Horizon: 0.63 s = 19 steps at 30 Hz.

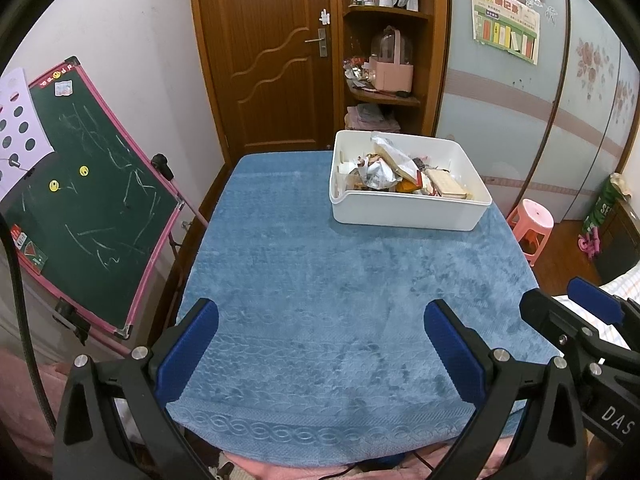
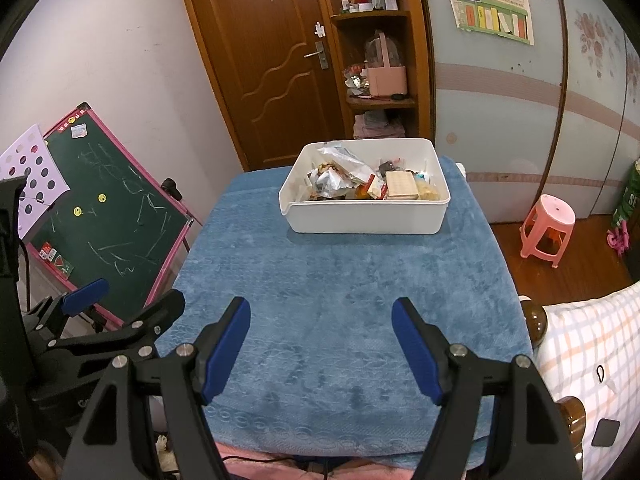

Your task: Organize snacks

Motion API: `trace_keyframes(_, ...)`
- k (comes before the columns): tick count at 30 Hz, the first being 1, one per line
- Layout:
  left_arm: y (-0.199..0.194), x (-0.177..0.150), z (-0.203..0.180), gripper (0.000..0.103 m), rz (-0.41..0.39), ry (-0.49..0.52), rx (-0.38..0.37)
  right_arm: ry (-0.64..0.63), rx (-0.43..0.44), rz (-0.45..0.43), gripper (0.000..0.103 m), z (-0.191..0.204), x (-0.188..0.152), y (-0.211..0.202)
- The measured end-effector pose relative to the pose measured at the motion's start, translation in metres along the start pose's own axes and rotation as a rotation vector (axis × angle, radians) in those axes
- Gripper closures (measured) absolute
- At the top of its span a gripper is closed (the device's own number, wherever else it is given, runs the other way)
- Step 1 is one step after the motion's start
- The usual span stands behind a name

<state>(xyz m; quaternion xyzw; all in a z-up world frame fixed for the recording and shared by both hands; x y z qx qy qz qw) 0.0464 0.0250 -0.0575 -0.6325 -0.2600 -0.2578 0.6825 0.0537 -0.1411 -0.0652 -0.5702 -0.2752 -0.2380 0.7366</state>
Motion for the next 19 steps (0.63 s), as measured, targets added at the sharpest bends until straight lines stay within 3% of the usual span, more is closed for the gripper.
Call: trace_keyframes(19, 0.012, -0.003, 0.000, 0.001, 0.034, 0.014, 0.002, 0.024, -0.005, 0.023, 0.029, 0.002, -0.008, 0.011)
Point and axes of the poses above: each gripper's, at about its wrist camera, not at the fingertips, and y roughly the way its jaws point, z to its left, x to its top, the point moved 8 cm from there along y, roughly the way its jaws point, and after that the axes turned 4 degrees about y, right-handed, at the moved point
